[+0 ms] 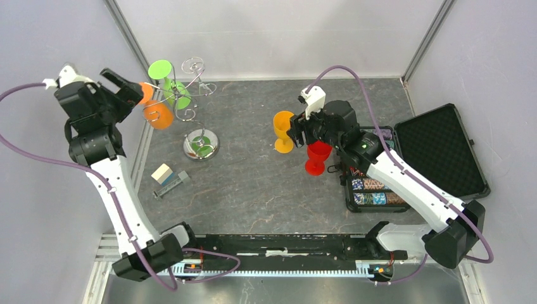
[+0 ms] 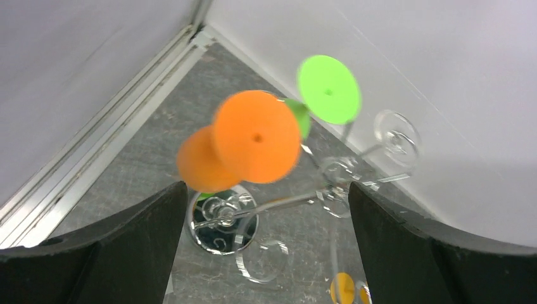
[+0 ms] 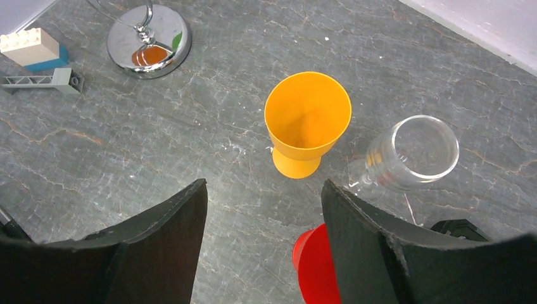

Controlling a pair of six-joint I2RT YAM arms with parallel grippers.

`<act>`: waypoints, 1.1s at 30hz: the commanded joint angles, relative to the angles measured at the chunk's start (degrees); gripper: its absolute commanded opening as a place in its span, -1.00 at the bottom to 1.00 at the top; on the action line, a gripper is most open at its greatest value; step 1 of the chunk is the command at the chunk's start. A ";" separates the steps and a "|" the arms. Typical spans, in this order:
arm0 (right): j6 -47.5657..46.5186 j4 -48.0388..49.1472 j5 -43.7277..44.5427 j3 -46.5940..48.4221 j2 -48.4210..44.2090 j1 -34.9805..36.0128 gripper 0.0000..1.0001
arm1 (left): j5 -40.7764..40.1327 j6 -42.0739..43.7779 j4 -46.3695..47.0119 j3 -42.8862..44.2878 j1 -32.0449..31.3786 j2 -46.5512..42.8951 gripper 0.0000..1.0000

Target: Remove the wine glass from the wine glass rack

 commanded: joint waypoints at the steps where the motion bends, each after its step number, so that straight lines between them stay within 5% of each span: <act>1: 0.90 3.56 -1.11 -1.47 -1.48 -0.35 0.43 | 10.58 -7.82 3.72 -5.81 9.84 0.28 1.00; 7: 1.07 8.10 -1.83 -9.93 -6.72 -0.35 0.44 | 21.92 -18.22 18.72 -17.02 15.61 -1.45 1.00; 18: 0.96 12.36 -1.78 -20.38 -14.92 -0.44 0.45 | 26.94 -35.41 43.45 -29.84 15.70 0.17 0.81; 33: -0.40 13.69 -2.32 -22.19 -14.35 -0.44 0.45 | 27.77 -37.47 43.41 -30.21 15.58 3.35 0.04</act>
